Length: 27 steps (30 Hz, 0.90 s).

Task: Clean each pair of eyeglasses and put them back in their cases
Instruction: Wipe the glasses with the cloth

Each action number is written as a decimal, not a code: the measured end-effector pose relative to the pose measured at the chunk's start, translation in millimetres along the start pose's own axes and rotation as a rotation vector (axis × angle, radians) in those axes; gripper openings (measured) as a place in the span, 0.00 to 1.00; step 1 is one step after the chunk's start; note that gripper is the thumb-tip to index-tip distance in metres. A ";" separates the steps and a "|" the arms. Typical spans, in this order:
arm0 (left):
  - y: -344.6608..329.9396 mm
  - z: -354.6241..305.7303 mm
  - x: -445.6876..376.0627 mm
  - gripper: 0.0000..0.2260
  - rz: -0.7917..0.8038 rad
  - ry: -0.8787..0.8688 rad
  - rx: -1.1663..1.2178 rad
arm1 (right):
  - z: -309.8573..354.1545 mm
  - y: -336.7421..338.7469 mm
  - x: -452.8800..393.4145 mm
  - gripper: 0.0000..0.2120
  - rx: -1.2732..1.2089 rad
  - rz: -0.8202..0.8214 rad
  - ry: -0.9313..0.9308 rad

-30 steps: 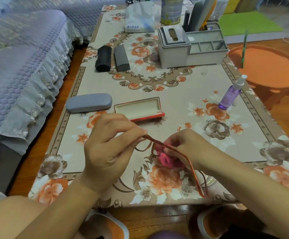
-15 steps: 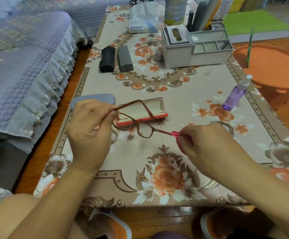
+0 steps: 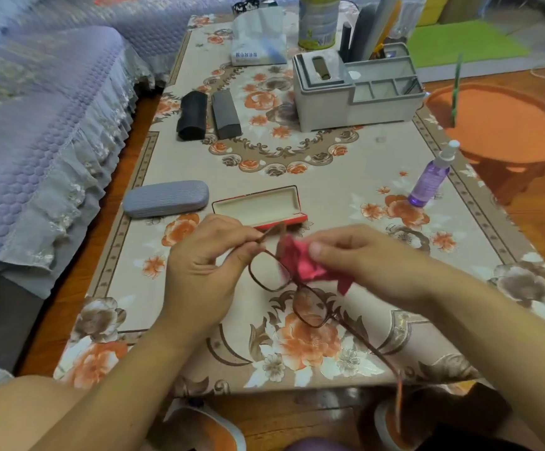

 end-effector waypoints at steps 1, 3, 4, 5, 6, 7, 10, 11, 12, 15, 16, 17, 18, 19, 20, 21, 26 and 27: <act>-3.0 -1.9 0.1 0.04 0.006 -0.001 -0.016 | -3.2 -20.9 -2.9 0.12 -0.024 0.124 -0.025; -3.6 -4.1 1.1 0.03 0.006 -0.006 -0.059 | -10.2 -46.8 -7.3 0.08 -0.090 0.234 -0.070; -3.3 -4.5 2.1 0.03 0.004 -0.006 -0.079 | -13.1 -50.0 -10.0 0.07 -0.120 0.218 -0.080; -3.1 -4.4 3.6 0.02 0.005 -0.002 -0.085 | -15.5 -49.5 -12.1 0.05 -0.128 0.187 -0.079; -3.0 -3.9 4.6 0.02 0.009 0.005 -0.076 | -16.3 -47.8 -13.5 0.03 -0.101 0.155 -0.066; -3.0 -3.6 5.2 0.02 0.011 0.015 -0.059 | -15.6 -46.2 -13.8 0.03 -0.072 0.131 -0.052; -3.5 -0.2 3.9 0.05 0.001 0.048 0.005 | -17.5 -46.0 -12.1 0.07 -0.105 0.123 -0.030; -4.4 2.4 3.0 0.05 0.000 0.066 0.036 | -18.3 -46.4 -11.3 0.07 -0.126 0.121 -0.029; -5.4 5.3 2.6 0.05 0.001 0.087 0.070 | -18.9 -45.3 -11.2 0.08 -0.131 0.107 -0.026; -5.4 14.3 3.0 0.05 -0.007 0.139 0.135 | -21.5 -41.2 -10.9 0.14 -0.142 0.048 -0.017; -4.5 15.5 3.0 0.05 -0.013 0.145 0.136 | -23.2 -41.9 -11.2 0.16 -0.184 0.035 -0.018; -3.9 16.5 3.0 0.05 -0.018 0.149 0.134 | -23.8 -43.2 -10.7 0.16 -0.257 0.021 -0.022; -2.7 16.5 3.2 0.05 -0.026 0.152 0.131 | -24.6 -42.1 -10.5 0.17 -0.339 -0.007 -0.020; -2.2 15.8 3.4 0.04 -0.030 0.152 0.129 | -25.1 -37.4 -9.9 0.17 -0.416 -0.056 -0.014; -2.2 13.8 4.1 0.04 -0.029 0.145 0.121 | -25.0 -29.3 -9.2 0.17 -0.483 -0.116 0.005; -3.5 10.2 4.5 0.03 -0.018 0.130 0.111 | -23.4 -20.4 -8.3 0.17 -0.535 -0.166 0.030; -17.2 0.7 4.9 0.08 0.060 0.085 0.145 | -6.1 -28.3 -7.1 0.12 -0.508 0.110 0.019; -19.1 1.8 4.5 0.08 0.065 0.097 0.162 | -5.1 -37.2 -5.5 0.11 -0.482 0.181 0.003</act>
Point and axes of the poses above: each hand's wrist, its own x-axis away from the middle knuckle, its own y-axis out of the back of the hand, z = x × y, the point moved 10 cm from there along -x, towards the middle knuckle, and after that the axes turned 10 degrees about z, right-handed, at the moved point
